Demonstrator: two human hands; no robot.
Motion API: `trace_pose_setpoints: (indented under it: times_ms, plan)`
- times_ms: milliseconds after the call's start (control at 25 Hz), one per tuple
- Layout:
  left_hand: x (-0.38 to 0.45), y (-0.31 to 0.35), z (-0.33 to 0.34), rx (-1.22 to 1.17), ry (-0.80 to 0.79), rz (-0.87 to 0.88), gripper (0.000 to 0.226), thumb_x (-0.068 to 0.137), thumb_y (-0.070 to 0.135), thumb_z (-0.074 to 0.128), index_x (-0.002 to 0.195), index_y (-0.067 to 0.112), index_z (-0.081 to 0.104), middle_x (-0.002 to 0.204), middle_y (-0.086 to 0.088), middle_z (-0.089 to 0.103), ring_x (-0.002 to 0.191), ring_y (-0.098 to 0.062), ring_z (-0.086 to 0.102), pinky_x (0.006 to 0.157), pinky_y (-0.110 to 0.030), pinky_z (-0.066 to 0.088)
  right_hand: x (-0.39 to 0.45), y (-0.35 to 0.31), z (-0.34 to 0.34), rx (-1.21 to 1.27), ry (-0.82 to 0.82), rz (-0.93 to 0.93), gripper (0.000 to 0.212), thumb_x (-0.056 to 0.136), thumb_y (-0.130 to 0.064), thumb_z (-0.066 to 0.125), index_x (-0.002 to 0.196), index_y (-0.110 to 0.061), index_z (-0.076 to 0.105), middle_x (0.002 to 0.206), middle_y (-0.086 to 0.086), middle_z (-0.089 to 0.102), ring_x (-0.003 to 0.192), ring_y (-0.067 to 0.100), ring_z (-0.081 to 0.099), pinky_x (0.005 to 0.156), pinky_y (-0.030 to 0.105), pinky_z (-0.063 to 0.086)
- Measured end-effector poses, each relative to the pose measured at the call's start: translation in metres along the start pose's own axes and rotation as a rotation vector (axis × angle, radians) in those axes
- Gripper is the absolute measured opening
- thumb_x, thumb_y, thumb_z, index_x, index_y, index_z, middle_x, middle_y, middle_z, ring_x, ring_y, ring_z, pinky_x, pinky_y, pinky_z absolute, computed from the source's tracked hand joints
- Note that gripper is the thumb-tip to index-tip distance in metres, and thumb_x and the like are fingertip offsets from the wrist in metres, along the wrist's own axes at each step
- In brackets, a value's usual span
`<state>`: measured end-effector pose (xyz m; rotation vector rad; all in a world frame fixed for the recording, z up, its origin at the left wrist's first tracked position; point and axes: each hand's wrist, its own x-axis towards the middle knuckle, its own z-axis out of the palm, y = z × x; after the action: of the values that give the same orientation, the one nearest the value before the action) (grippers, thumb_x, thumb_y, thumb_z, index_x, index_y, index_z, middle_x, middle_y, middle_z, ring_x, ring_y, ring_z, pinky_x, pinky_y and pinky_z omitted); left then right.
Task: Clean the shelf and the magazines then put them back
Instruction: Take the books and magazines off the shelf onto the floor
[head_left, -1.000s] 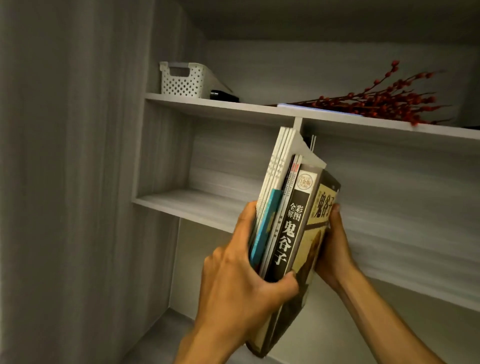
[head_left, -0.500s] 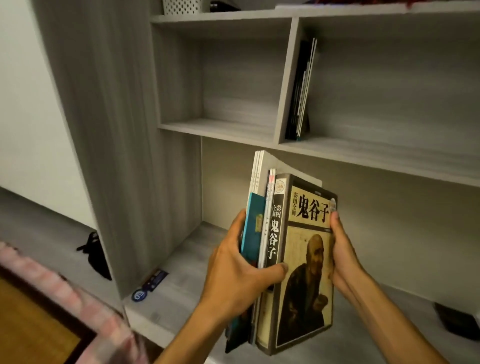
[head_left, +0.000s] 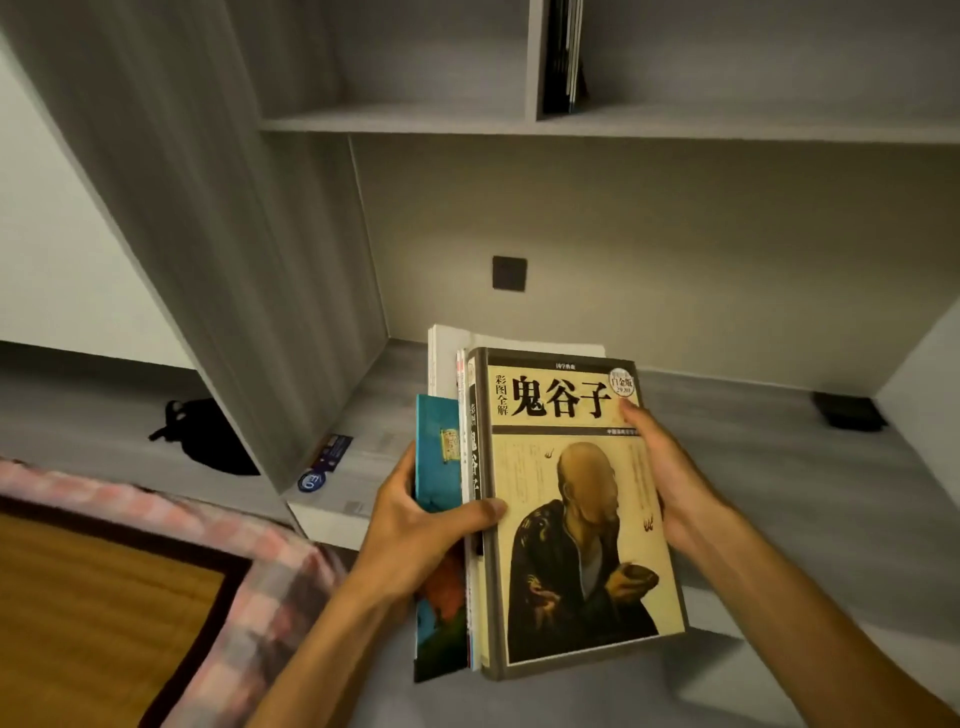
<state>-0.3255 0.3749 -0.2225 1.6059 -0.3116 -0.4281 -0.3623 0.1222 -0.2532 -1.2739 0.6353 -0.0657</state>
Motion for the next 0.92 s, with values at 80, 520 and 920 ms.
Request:
trace_pose_setpoints:
  times_ms: [80, 520, 920]
  plan:
    - [-0.013, -0.025, -0.021, -0.013, -0.03, -0.069, 0.054, 0.068, 0.01, 0.081, 0.104, 0.035, 0.05, 0.084, 0.016, 0.072, 0.08, -0.003, 0.07, 0.058, -0.016, 0.054, -0.016, 0.033, 0.012, -0.027, 0.05, 0.05, 0.054, 0.085, -0.064, 0.053, 0.117, -0.022, 0.067, 0.108, 0.013, 0.072, 0.103, 0.037, 0.067, 0.1, 0.057, 0.044]
    - [-0.077, -0.155, -0.096, -0.108, -0.077, -0.502, 0.032, 0.083, 0.03, 0.066, 0.111, 0.018, 0.057, 0.097, -0.008, 0.068, 0.085, -0.021, 0.067, 0.064, -0.029, 0.049, -0.085, 0.204, 0.071, -0.099, 0.107, 0.314, 0.052, 0.078, -0.054, 0.064, 0.115, -0.016, 0.066, 0.1, 0.012, 0.074, 0.095, 0.034, 0.069, 0.097, 0.05, 0.048]
    - [-0.084, -0.415, -0.058, -0.426, 0.024, -0.944, 0.054, 0.098, 0.046, 0.039, 0.119, 0.0, 0.06, 0.106, -0.03, 0.067, 0.086, -0.04, 0.069, 0.088, -0.052, 0.05, -0.062, 0.425, 0.006, -0.05, 0.307, 0.391, 0.033, 0.084, -0.031, 0.071, 0.112, -0.022, 0.057, 0.096, 0.005, 0.07, 0.085, 0.027, 0.067, 0.07, 0.038, 0.054]
